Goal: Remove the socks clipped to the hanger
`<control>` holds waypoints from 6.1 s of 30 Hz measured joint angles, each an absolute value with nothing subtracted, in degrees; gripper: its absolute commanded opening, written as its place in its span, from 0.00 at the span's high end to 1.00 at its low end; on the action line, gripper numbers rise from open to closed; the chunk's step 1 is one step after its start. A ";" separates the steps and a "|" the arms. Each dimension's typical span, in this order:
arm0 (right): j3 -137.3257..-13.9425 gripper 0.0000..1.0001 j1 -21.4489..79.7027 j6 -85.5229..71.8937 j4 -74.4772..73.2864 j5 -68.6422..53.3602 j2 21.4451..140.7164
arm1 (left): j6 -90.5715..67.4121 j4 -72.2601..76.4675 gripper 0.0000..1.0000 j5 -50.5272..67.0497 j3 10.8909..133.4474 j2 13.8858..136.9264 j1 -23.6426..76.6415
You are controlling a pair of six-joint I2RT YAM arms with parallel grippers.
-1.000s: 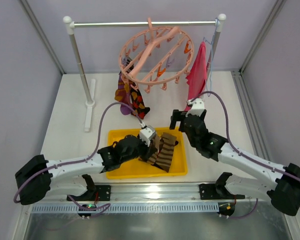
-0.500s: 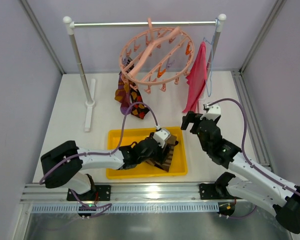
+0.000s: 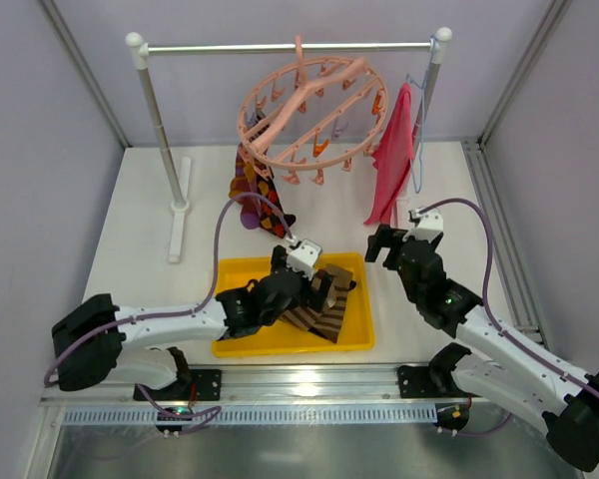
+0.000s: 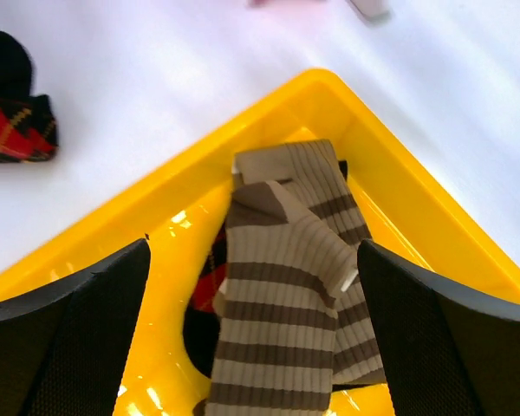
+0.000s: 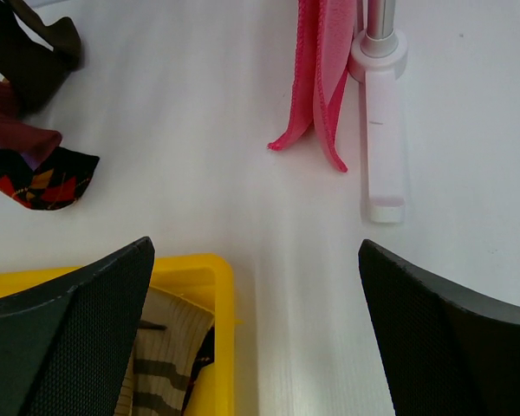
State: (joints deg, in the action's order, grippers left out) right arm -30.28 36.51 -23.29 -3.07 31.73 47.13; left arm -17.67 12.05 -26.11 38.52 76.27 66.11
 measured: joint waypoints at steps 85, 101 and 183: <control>-38.87 0.00 47.24 -18.72 4.05 22.63 55.59 | -24.47 20.51 1.00 -21.85 38.52 61.17 41.58; -69.38 0.00 62.30 -16.32 -4.97 33.23 72.36 | -23.53 18.63 1.00 -14.92 32.84 56.21 42.15; -89.10 0.17 63.07 -12.64 -10.17 43.64 91.29 | -25.26 20.25 1.00 -15.00 31.03 55.81 44.47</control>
State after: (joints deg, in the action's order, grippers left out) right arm -89.10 63.07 -12.64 -10.17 43.64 91.29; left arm -25.26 20.25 -15.00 31.03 55.81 44.47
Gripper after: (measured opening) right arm 0.826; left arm 0.008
